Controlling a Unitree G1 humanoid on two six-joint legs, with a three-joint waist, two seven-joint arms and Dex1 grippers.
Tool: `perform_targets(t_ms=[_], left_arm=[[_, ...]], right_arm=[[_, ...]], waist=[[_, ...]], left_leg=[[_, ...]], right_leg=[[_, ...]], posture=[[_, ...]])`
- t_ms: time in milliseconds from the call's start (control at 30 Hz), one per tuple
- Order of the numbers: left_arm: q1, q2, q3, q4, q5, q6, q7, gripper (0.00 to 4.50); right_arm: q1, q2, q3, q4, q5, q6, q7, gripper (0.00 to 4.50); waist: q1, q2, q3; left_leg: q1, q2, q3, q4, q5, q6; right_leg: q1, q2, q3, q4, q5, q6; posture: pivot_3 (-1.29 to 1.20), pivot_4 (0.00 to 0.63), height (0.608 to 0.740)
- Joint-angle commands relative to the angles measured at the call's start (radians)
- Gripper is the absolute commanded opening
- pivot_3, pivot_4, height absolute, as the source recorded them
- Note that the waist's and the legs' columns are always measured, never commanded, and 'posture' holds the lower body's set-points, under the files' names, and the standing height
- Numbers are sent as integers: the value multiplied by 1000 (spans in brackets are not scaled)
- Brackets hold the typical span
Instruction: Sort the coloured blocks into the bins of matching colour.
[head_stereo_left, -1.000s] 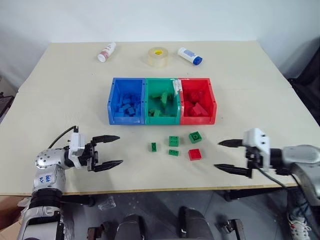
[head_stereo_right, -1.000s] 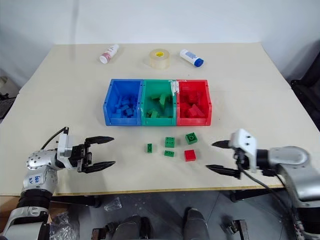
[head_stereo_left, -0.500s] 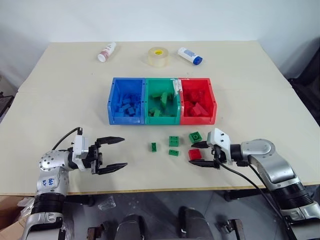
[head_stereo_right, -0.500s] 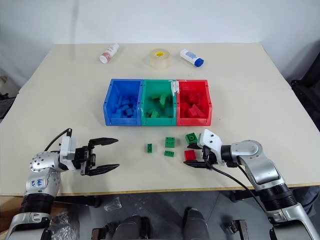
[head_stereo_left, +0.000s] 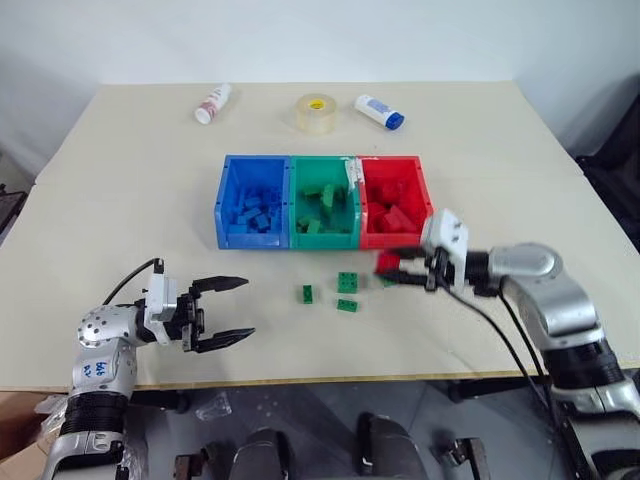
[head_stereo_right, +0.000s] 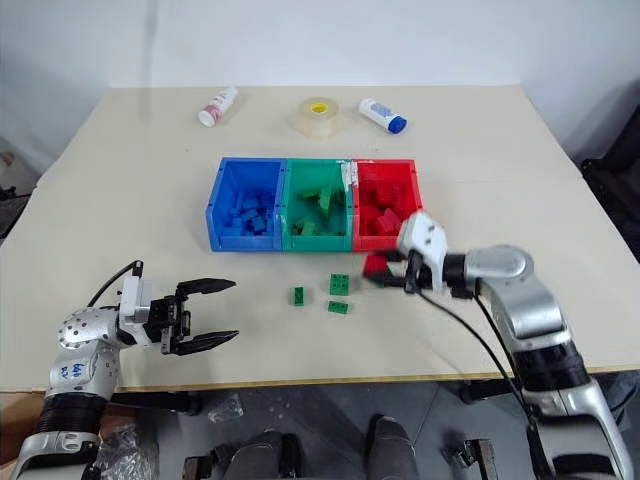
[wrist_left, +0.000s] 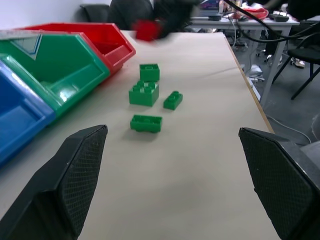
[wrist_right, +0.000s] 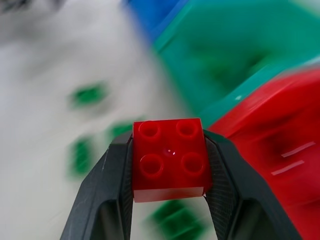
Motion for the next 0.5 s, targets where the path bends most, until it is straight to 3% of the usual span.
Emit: perform_targets(t_ms=[33, 133, 233, 400, 433, 500], left_arm=[[-17, -7, -1, -2, -11, -6, -2, 4500], [-32, -13, -6, 13, -8, -9, -8, 4500], [-47, -19, -8, 27, -6, -12, -14, 4500], [-60, -22, -8, 44, -6, -19, -25, 4500], [-61, -22, -8, 46, -6, -19, -27, 4500], [-64, -22, -8, 52, -6, -21, -33, 4500]], right_arm=[[-88, 23, -38, 116, -14, -66, -27, 1504], [-191, 50, -25, 293, -84, -150, -82, 1504], [-268, 82, -21, 437, -137, -210, -137, 2502], [-286, 97, -26, 490, -163, -261, -152, 4220], [-277, 93, -29, 480, -161, -259, -146, 4480], [-242, 74, -38, 433, -149, -240, -123, 4480]], waist=[[0, 0, 0], [0, 0, 0], [-2, 0, 0], [-6, 1, 0], [-5, 1, 0], [-5, 1, 0]], left_leg=[[0, 0, 0, 0, 0, 0], [0, 0, 1, 0, 0, 0], [0, 0, 1, 0, 0, 0], [-1, 0, 1, -1, 0, 0], [-1, 0, 2, -1, 0, 0], [-1, 0, 2, -1, 0, 0]], right_leg=[[0, 0, 0, 0, 0, 0], [0, 0, 0, 0, 0, 0], [0, 0, 0, 0, 0, 0], [-1, 0, 0, 0, 0, 0], [-1, 0, 0, -1, 0, 0], [-1, 0, 0, 0, 0, 0]], posture=[[0, 150, 740], [0, 150, 740], [0, 150, 740], [0, 150, 740], [0, 150, 740], [0, 150, 740]])
